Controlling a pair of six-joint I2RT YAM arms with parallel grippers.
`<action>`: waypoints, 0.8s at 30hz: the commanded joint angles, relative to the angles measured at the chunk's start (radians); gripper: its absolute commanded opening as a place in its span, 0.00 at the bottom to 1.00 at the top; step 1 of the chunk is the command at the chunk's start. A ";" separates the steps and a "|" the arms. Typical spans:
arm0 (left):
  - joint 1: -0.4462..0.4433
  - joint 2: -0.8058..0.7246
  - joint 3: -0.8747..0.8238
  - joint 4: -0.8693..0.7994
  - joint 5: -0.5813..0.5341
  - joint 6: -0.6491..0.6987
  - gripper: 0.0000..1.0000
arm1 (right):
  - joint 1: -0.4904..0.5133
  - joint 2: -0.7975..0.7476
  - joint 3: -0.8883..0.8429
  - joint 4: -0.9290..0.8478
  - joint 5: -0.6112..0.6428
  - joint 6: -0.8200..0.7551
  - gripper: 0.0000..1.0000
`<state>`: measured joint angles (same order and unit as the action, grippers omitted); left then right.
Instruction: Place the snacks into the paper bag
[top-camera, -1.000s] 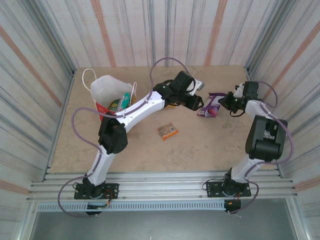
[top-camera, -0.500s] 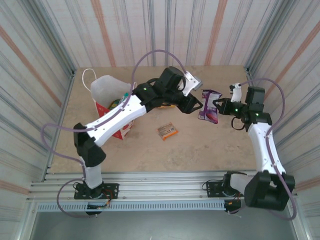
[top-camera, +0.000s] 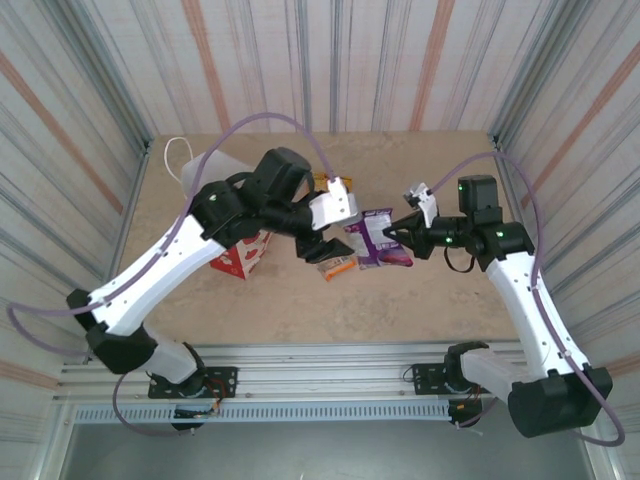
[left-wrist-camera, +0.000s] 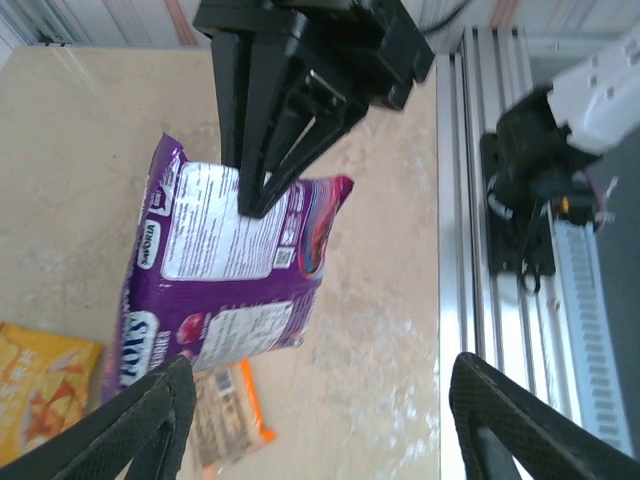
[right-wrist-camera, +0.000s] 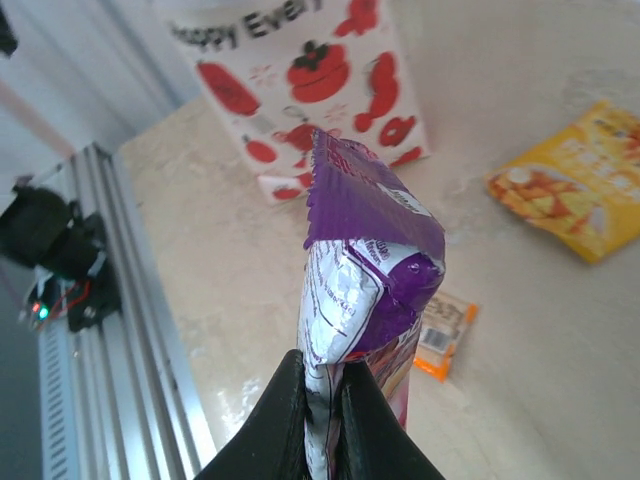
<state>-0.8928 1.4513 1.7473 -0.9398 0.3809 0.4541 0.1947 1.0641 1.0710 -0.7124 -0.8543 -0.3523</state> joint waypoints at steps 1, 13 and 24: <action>0.023 -0.080 -0.083 -0.058 -0.052 0.117 0.72 | 0.055 0.008 0.045 -0.064 -0.032 -0.136 0.00; 0.083 -0.105 -0.239 -0.047 0.094 0.132 0.73 | 0.266 0.014 0.061 -0.108 0.061 -0.396 0.00; 0.081 -0.062 -0.272 -0.027 0.153 0.138 0.71 | 0.317 0.009 0.066 -0.065 0.086 -0.428 0.00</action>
<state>-0.8124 1.3746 1.4918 -0.9699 0.4911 0.5735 0.4995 1.0794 1.1019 -0.8078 -0.7635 -0.7490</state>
